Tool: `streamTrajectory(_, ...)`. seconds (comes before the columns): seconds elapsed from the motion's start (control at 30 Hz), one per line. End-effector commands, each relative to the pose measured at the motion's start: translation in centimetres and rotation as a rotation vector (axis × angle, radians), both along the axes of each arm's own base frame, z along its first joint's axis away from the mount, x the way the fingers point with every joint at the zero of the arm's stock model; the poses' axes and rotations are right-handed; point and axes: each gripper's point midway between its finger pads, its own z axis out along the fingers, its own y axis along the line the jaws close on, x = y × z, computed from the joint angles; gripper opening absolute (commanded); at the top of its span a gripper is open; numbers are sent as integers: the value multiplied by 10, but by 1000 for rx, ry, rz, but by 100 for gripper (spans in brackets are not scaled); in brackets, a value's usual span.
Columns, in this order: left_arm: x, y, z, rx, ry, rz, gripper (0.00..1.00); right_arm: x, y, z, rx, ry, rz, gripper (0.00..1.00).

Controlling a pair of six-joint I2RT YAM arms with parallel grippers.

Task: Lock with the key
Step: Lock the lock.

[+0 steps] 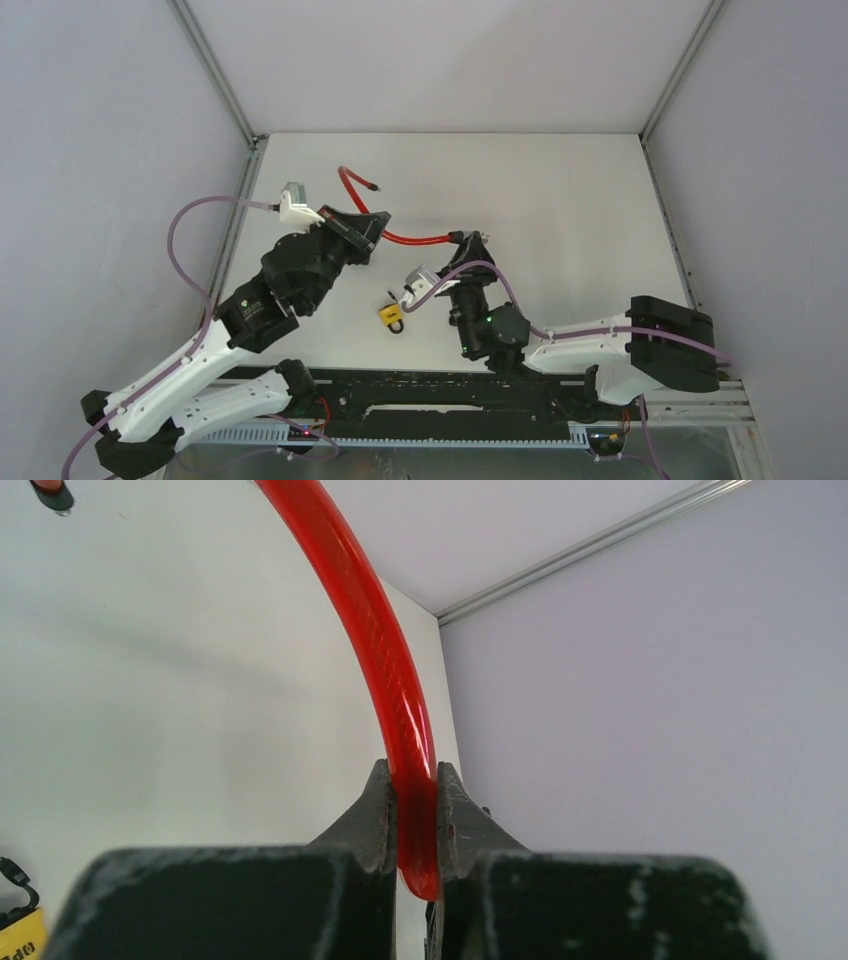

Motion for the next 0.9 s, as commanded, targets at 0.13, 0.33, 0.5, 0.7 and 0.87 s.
streamTrajectory(0.13,-7,1,7,27,-29,-33,0,-22,0,49,301,-39,60,49)
streamTrajectory(0.33,-4,7,22,90,-94,-26,0,-71,56,21,296,229,405,85)
streamTrajectory(0.5,-8,5,42,294,-280,-145,0,-125,70,14,462,627,779,92)
streamTrajectory(0.7,-22,15,50,583,-426,-280,0,-158,37,60,675,704,1087,91)
streamTrajectory(0.87,-64,-5,45,652,-567,-569,0,-137,16,58,766,757,1053,89)
